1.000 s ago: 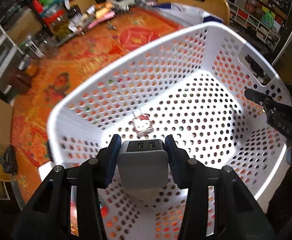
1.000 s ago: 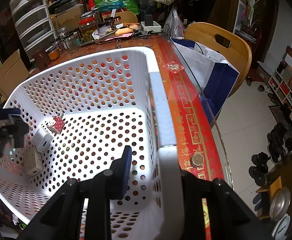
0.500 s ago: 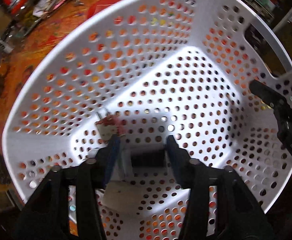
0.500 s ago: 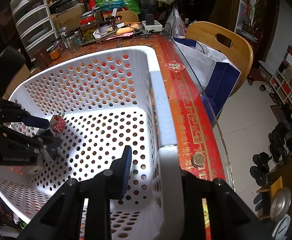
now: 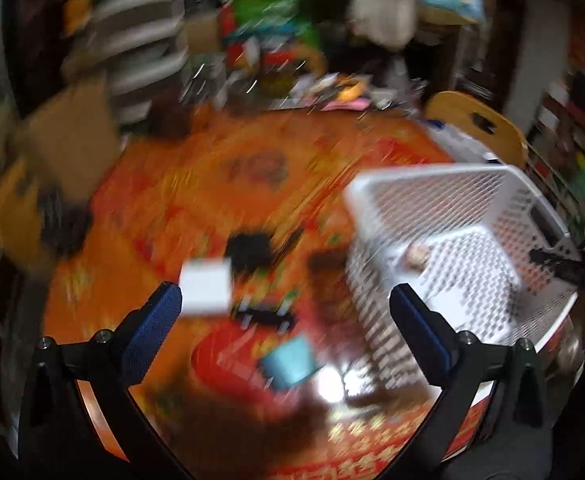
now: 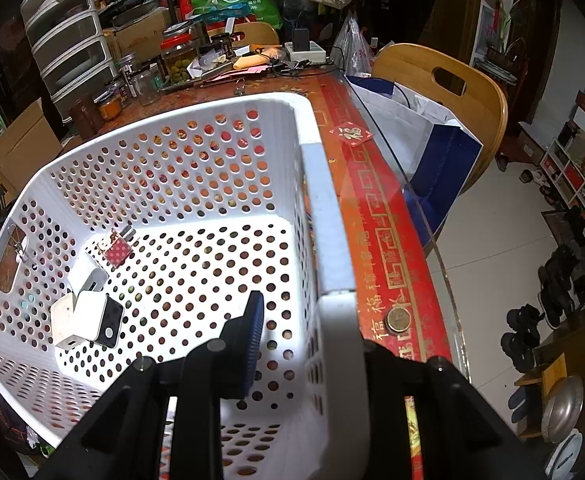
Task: Organize rigid objects
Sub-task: 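Move the left gripper back toward the blue charger on the table, then grasp the teal charger with the left gripper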
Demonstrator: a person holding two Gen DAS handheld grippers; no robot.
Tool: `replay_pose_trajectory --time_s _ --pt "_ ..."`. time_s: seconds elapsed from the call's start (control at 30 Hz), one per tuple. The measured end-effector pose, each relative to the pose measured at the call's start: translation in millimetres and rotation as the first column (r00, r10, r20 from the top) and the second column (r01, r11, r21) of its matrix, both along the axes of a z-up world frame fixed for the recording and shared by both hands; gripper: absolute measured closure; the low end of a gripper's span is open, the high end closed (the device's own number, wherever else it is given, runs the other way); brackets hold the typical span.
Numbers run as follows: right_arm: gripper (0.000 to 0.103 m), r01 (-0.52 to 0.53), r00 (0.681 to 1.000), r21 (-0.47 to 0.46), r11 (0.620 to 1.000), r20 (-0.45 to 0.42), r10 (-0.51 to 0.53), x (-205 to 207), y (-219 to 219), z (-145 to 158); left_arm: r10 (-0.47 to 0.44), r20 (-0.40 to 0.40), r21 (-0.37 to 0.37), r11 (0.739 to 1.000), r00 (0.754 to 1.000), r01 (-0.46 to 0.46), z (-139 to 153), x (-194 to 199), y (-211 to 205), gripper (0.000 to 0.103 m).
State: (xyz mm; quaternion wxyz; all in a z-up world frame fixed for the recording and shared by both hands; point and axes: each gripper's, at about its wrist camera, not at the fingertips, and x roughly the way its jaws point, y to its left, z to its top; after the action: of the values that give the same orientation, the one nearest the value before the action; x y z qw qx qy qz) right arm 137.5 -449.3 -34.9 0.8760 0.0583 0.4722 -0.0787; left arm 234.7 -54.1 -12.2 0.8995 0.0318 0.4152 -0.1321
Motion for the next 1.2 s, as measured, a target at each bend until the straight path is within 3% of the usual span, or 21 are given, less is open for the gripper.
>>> replay_pose_trajectory --time_s 0.17,0.47,0.6,0.77,0.83,1.0,1.2 --pt "0.077 0.004 1.000 -0.003 1.000 -0.006 -0.004 1.7 -0.9 0.8 0.013 -0.126 0.026 1.000 0.992 -0.010 -68.5 3.5 13.0 0.000" --pt "0.077 0.009 1.000 -0.006 1.000 -0.011 -0.009 1.8 -1.2 0.9 -0.041 -0.131 0.038 0.998 0.991 0.046 -119.4 9.4 -17.0 0.000" --pt "0.077 0.009 1.000 -0.005 1.000 -0.010 -0.009 1.7 -1.3 0.9 -0.042 -0.124 0.042 0.998 0.991 0.047 -120.8 5.5 -18.3 0.002" --pt "0.077 0.009 1.000 -0.003 1.000 -0.008 -0.009 1.5 -2.9 1.2 -0.027 -0.132 0.053 0.998 0.991 0.034 -125.1 4.5 -19.6 0.040" --pt "0.077 0.008 1.000 -0.003 1.000 -0.009 -0.008 1.5 -2.7 1.2 -0.029 -0.117 0.056 0.998 0.993 0.036 -121.3 0.3 -19.8 0.048" --pt "0.077 0.008 1.000 -0.004 1.000 -0.009 -0.008 1.3 -3.6 1.3 -0.014 -0.046 0.057 0.998 0.999 0.017 -105.8 -9.9 -11.8 0.048" --pt "0.077 0.007 1.000 -0.004 1.000 -0.009 -0.007 1.4 -3.7 1.5 0.083 0.057 0.107 0.990 0.995 -0.089 -73.5 -11.9 10.7 0.048"
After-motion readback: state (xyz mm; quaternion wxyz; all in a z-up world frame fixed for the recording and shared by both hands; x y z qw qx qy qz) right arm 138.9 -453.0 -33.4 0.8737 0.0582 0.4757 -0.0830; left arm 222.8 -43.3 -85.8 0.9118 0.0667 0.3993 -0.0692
